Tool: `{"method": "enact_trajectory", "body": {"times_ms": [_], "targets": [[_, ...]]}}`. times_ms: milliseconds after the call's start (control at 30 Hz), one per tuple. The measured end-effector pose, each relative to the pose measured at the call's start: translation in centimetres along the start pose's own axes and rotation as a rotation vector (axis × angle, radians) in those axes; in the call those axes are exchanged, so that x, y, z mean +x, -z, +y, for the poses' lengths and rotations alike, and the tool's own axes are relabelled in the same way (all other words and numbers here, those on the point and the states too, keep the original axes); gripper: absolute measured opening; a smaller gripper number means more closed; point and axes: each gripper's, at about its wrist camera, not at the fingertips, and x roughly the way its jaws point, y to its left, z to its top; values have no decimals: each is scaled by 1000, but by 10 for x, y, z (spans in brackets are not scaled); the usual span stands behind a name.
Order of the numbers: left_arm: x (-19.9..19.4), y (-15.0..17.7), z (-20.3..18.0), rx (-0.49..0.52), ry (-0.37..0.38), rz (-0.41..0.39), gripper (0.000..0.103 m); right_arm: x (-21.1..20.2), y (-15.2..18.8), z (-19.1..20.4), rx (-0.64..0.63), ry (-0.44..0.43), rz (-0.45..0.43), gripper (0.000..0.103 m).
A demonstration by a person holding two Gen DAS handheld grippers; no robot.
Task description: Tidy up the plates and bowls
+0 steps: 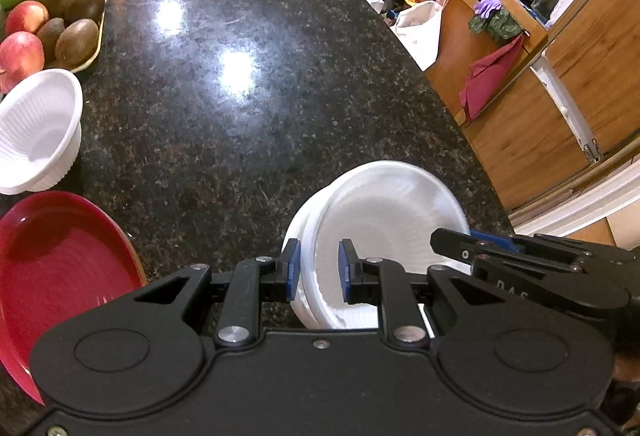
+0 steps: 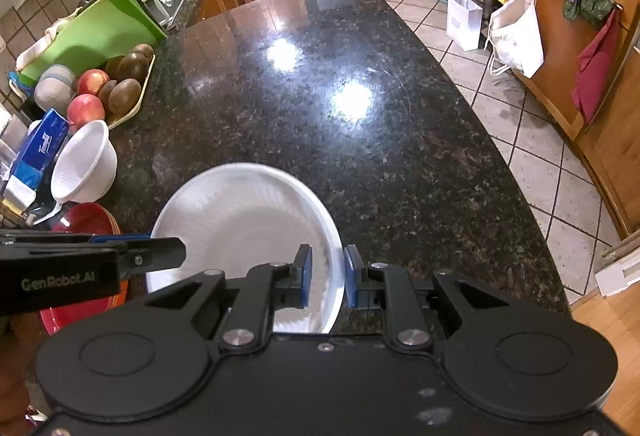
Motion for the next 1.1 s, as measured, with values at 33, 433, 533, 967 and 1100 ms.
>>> {"method": "enact_trajectory", "body": {"times_ms": [33, 433, 533, 967, 1100], "targets": [[0, 0, 0, 2, -3, 4, 26, 0, -1, 0, 1, -1, 1, 20], [-10, 2, 0, 11, -19, -8, 26, -6, -6, -9, 16, 3, -26, 20], [-11, 4, 2, 22, -20, -2, 26, -7, -8, -7, 16, -3, -34, 20], [-36, 10, 30, -30, -112, -109, 26, -19, -15, 19, -54, -72, -75, 25], [-49, 10, 51, -66, -168, -161, 27, -24, -20, 40, -108, -110, -99, 26]]}}
